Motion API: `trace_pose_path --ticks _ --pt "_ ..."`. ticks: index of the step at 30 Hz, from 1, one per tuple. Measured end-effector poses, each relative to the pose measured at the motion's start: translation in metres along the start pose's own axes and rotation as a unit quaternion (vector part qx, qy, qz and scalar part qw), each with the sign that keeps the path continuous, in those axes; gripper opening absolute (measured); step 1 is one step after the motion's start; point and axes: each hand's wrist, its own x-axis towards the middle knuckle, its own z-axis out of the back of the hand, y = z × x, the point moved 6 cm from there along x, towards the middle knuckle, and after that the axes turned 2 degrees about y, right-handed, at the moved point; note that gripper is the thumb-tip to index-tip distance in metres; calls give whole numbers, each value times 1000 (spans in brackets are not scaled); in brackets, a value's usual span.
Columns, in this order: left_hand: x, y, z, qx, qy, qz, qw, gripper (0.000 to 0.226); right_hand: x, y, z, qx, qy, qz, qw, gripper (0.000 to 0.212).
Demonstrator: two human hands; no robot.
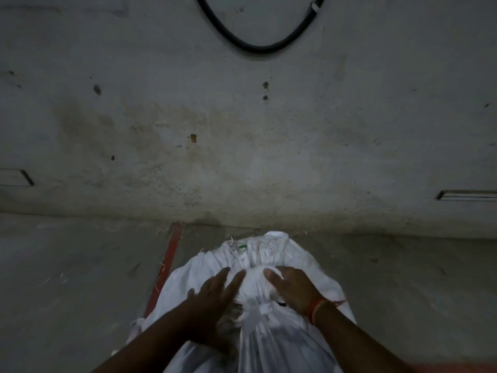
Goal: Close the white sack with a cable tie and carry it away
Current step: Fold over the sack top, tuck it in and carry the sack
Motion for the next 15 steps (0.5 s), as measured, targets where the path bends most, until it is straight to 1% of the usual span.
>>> trace_pose_path --ticks 1,2,4,6,7,8,10,11,12,13,15 --pt "1 0 -8 8 -14 33 999 140 0 2 -2 -50 5 21 999 46" --pt "4 -1 -16 9 -34 58 998 141 -1 1 -5 -103 20 36 994 51" --pt "10 -8 -29 5 -103 77 992 130 -8 -2 -10 -190 73 54 977 67" --pt "20 -8 -40 30 -179 74 981 114 -21 -8 -17 -243 129 62 959 93" --pt "25 -8 -43 32 -212 64 975 109 -27 -11 -17 -269 140 65 951 106" --pt "30 -7 -47 24 -225 64 972 107 -27 -18 -21 -291 134 69 945 117" --pt "42 -1 -54 0 -199 65 978 109 -23 -32 -32 -315 106 74 940 131" --pt "48 4 -54 -7 -183 64 981 111 -18 -38 -38 -323 75 75 940 133" --pt "53 8 -52 -9 -165 63 984 115 -12 -43 -41 -314 37 75 946 131" --pt "59 11 -47 -12 -153 61 986 116 -7 -47 -42 -290 5 72 954 126" --pt "72 20 -38 -8 -139 57 989 107 5 -54 -44 -250 -34 97 963 111"
